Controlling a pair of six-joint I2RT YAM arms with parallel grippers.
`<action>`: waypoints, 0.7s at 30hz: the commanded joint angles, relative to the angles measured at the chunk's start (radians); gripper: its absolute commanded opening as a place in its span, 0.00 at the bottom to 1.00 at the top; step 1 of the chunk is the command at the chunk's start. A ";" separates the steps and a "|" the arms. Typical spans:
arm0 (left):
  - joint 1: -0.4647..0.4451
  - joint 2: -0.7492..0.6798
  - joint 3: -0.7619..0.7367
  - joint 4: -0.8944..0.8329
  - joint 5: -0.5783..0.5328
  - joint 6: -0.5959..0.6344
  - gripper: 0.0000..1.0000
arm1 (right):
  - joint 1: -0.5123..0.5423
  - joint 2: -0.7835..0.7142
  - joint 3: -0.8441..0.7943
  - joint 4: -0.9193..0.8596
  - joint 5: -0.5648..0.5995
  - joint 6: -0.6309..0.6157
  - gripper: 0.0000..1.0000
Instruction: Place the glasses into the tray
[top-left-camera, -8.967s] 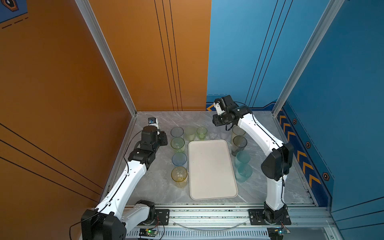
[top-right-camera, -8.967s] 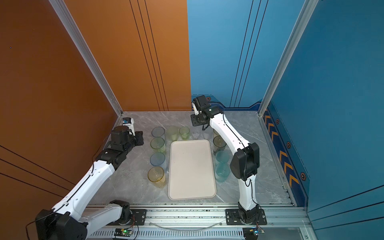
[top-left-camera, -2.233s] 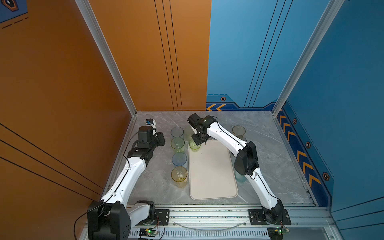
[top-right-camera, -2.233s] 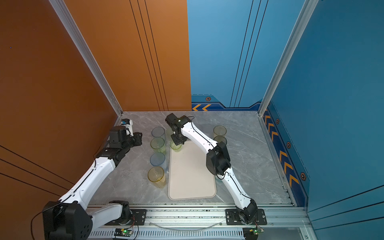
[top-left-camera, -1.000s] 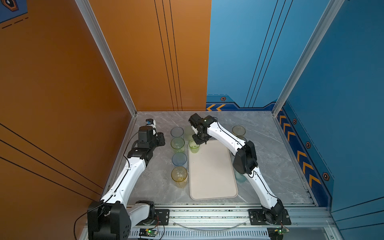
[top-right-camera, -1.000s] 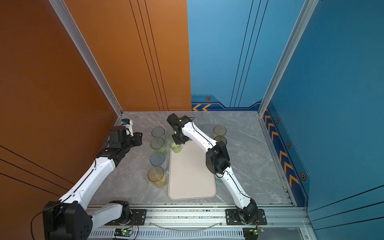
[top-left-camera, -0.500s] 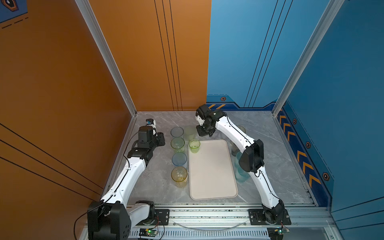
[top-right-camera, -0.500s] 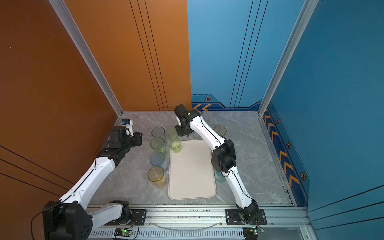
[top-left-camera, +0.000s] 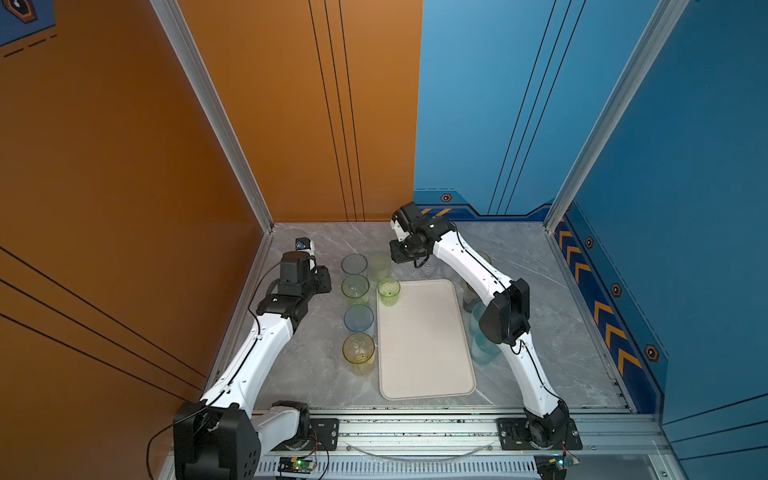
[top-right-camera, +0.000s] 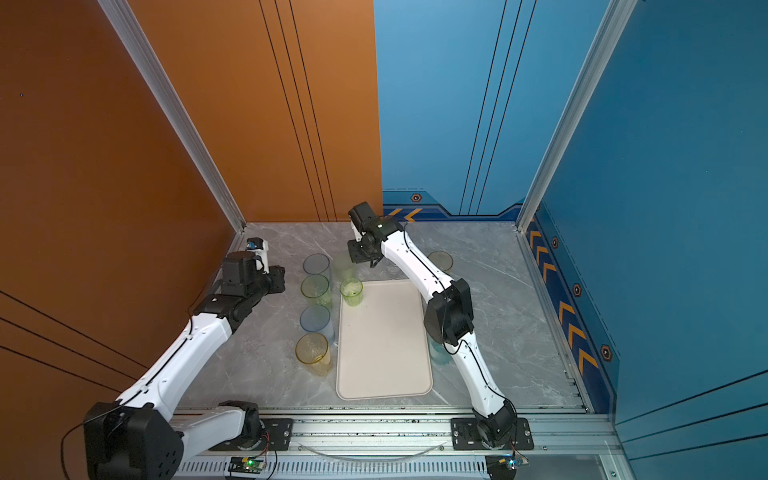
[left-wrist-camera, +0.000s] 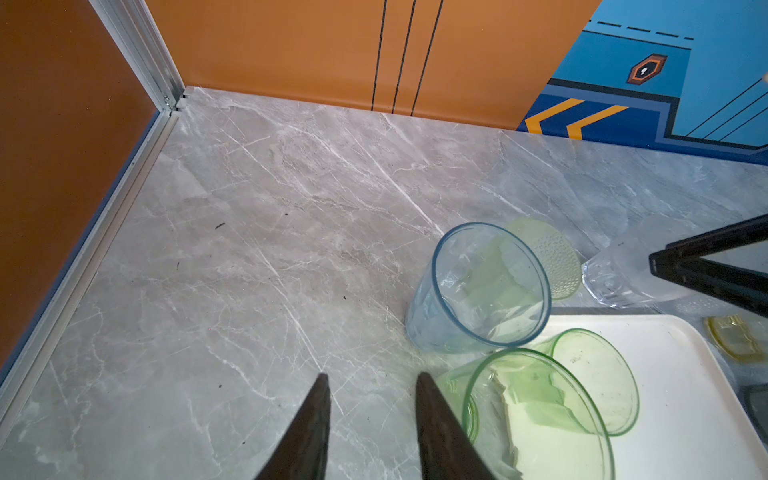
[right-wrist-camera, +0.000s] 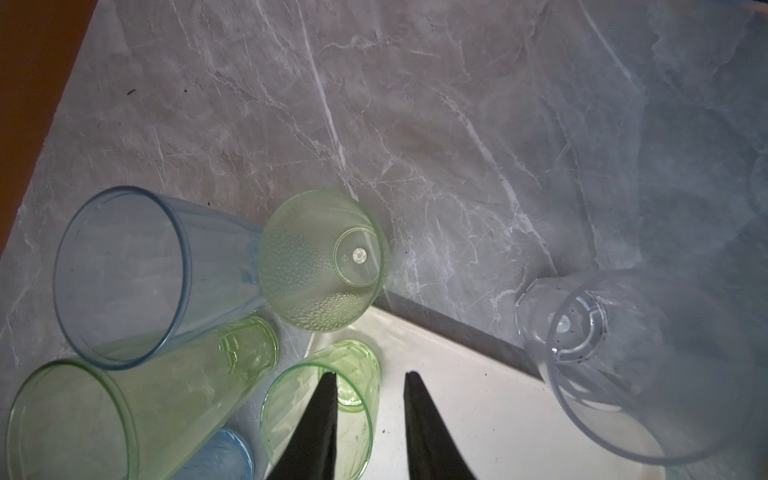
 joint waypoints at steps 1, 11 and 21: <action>-0.010 0.008 0.033 -0.022 -0.036 0.020 0.36 | -0.004 0.031 0.019 0.041 0.010 0.045 0.27; -0.045 0.030 0.062 -0.034 -0.074 0.035 0.35 | 0.013 0.109 0.072 0.069 0.071 0.080 0.26; -0.049 0.033 0.068 -0.034 -0.081 0.040 0.36 | 0.014 0.145 0.088 0.079 0.082 0.094 0.26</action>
